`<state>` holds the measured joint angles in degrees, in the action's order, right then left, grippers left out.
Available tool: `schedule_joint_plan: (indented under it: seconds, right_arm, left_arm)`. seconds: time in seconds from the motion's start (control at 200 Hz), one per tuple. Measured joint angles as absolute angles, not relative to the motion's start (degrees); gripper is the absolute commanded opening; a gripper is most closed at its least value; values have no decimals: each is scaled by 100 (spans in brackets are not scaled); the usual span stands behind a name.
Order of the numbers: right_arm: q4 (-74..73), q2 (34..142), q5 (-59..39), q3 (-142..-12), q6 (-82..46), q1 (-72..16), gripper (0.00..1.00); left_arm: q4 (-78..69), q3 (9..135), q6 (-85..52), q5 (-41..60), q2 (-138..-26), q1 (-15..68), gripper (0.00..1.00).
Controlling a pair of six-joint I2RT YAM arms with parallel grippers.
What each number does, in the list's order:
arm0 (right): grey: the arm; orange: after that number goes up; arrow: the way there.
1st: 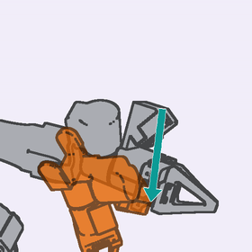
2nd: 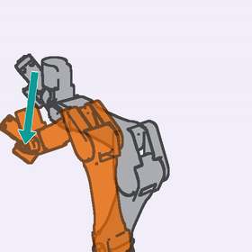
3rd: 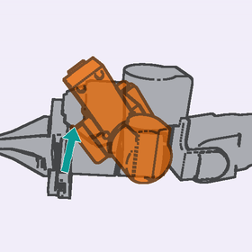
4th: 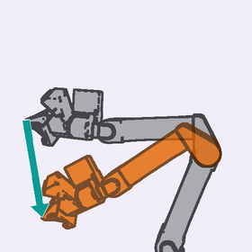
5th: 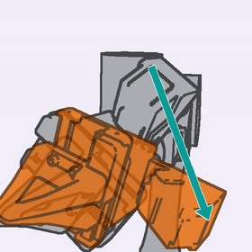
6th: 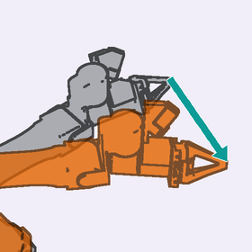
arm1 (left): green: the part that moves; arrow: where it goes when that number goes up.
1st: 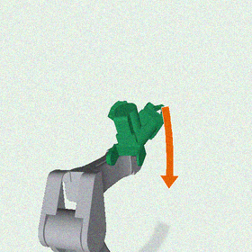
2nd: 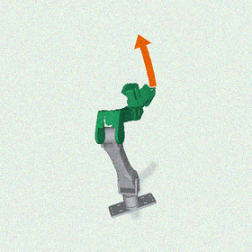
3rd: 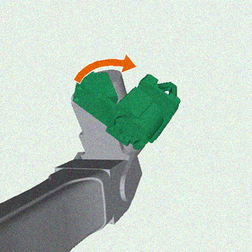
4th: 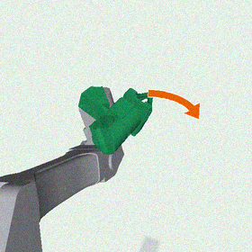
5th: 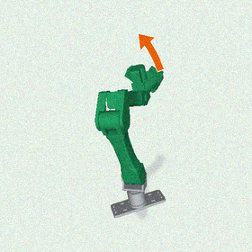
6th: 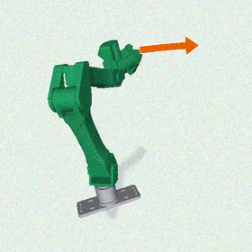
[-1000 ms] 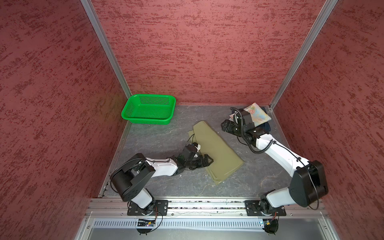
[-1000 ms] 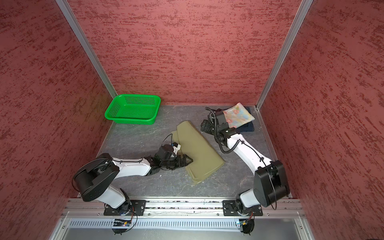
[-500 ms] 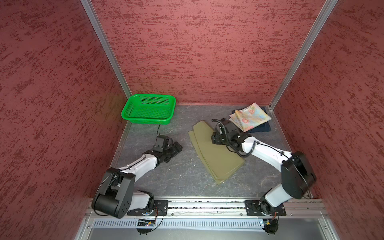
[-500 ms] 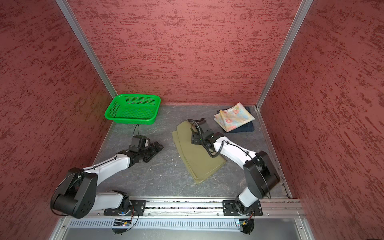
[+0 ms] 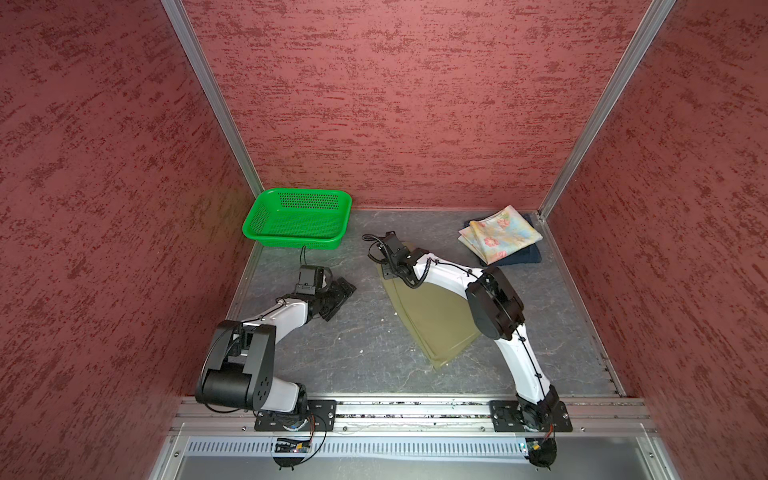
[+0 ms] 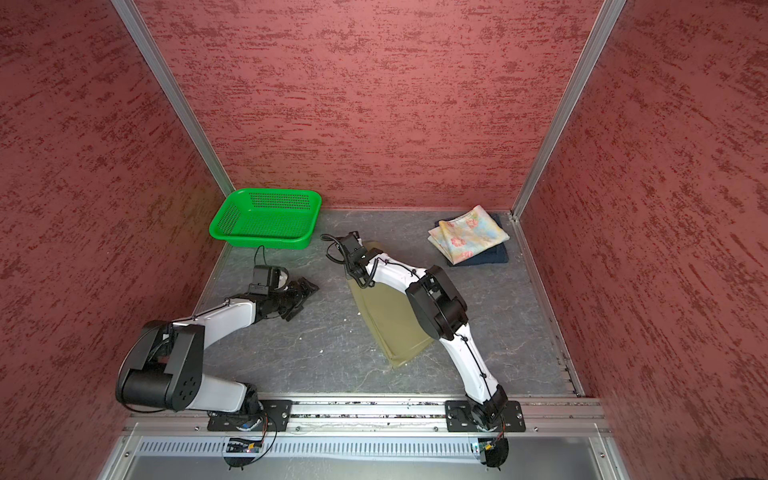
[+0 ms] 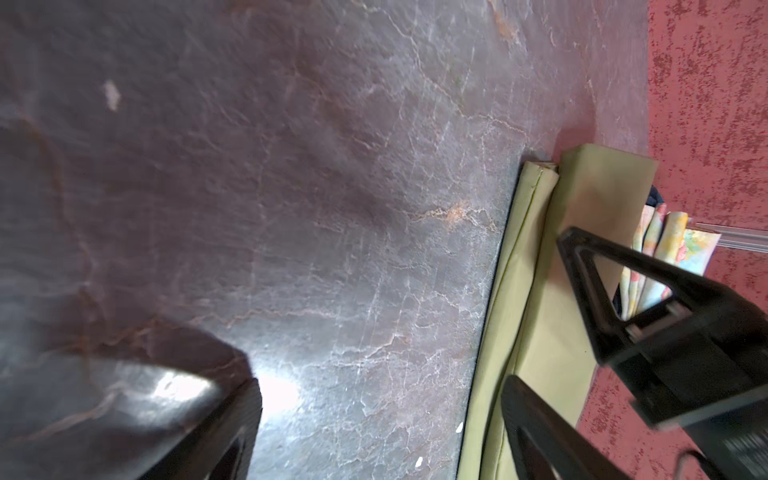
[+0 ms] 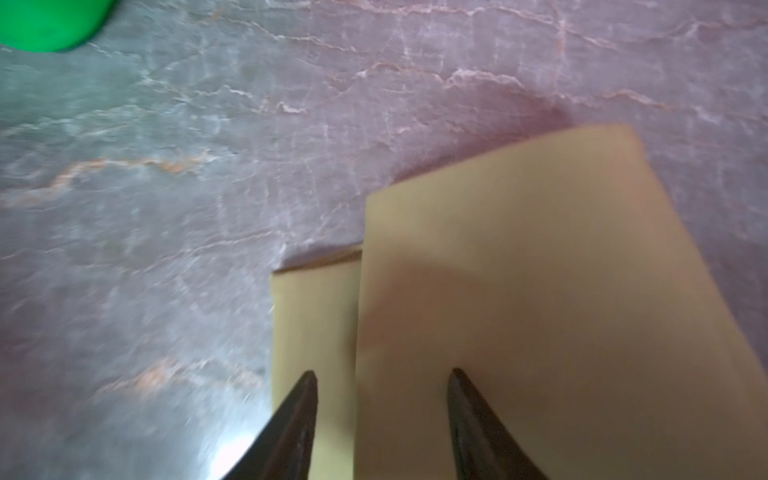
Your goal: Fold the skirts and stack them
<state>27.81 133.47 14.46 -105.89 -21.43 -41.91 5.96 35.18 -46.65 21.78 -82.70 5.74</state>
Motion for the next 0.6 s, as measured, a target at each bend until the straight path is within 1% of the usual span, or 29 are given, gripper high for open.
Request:
schedule_joint_plan:
  seconds: [0.075, 0.205, 0.311, 0.596]
  right_arm:
    - [2886, 13603, 1516, -10851, -2115, -4191, 42]
    - [3063, 13994, 1619, -11417, -2117, -4191, 16]
    - [3144, 14215, 1621, -11817, -2185, -4193, 0]
    - [3144, 14188, 1485, -11826, -2272, -4189, 0]
  left_arm:
    - [554, 3518, -4668, 2265, -8322, 513, 92]
    - [447, 3518, -4672, 2408, -8370, 454, 92]
    - [381, 3564, -4683, 2550, -8488, 449, 92]
    - [349, 3756, -4665, 2700, -8639, 449, 94]
